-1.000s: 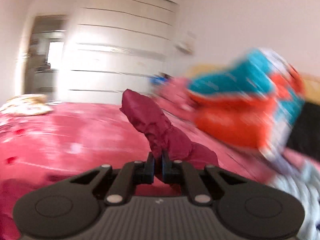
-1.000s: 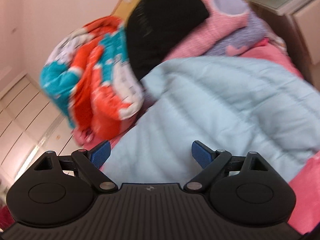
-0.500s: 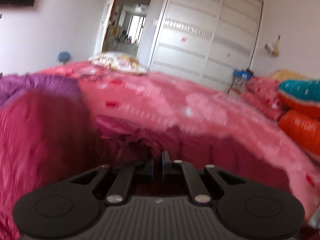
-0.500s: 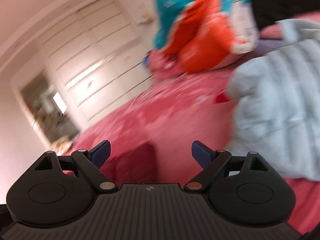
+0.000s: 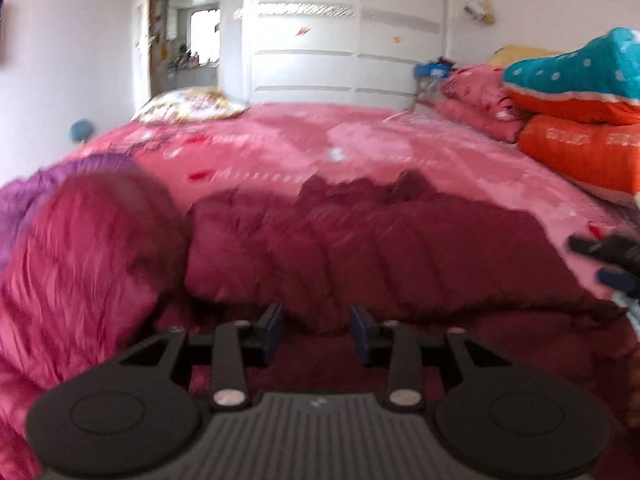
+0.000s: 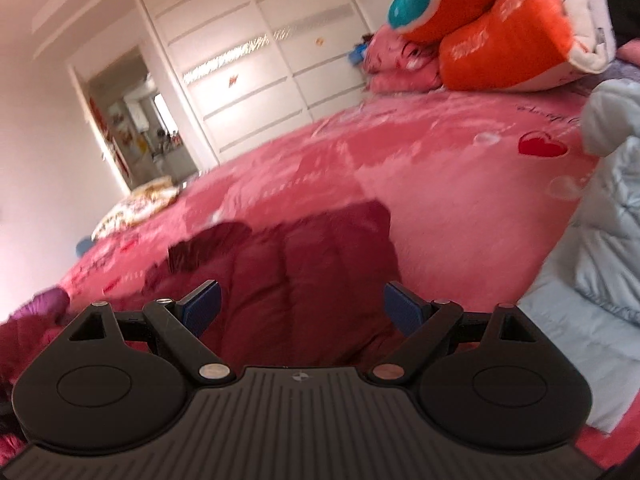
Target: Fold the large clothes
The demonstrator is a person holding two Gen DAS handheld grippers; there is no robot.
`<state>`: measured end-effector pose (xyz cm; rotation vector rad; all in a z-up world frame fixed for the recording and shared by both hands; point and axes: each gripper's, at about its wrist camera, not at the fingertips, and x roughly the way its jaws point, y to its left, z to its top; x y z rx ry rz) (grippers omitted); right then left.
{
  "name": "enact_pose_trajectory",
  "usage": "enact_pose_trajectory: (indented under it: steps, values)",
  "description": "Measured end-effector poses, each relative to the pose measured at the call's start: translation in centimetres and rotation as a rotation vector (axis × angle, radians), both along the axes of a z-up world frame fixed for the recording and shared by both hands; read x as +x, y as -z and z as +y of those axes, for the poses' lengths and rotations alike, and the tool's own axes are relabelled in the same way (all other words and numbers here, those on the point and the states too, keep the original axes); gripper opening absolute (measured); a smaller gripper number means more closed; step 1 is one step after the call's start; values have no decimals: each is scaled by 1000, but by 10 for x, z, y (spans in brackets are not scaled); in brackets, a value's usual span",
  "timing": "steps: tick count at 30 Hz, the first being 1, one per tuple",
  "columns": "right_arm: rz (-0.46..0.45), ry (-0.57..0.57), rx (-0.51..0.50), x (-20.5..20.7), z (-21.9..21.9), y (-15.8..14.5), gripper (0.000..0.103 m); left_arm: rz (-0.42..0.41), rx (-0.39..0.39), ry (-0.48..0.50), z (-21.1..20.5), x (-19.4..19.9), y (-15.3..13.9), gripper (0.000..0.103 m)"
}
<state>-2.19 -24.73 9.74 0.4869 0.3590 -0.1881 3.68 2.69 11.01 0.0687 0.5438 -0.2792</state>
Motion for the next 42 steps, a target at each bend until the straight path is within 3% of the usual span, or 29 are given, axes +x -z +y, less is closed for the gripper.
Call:
enact_pose_trajectory:
  steps: [4,8,12,21,29,34,38,42]
  values:
    - [47,-23,0,6,3,4,103,-51,-17,22,-10,19,-5,42]
    - [150,-38,-23,16,3,13,103,10,60,-52,-17,67,22,41]
    - [183,-59,-53,21,5,14,103,13,101,-108,-14,89,43,42]
    - [241,-84,-234,35,25,26,103,-59,144,-126,-23,93,69,42]
    - [236,-84,-258,31,28,26,103,-80,188,-119,-29,92,72,43]
    - [186,-96,-177,24,14,25,103,-66,175,-98,-19,67,50,44]
    - [123,-66,-99,7,1,17,103,-90,158,-84,-1,15,21,44]
    - [66,-22,-146,-22,6,-4,103,-90,167,-103,32,-33,-2,52]
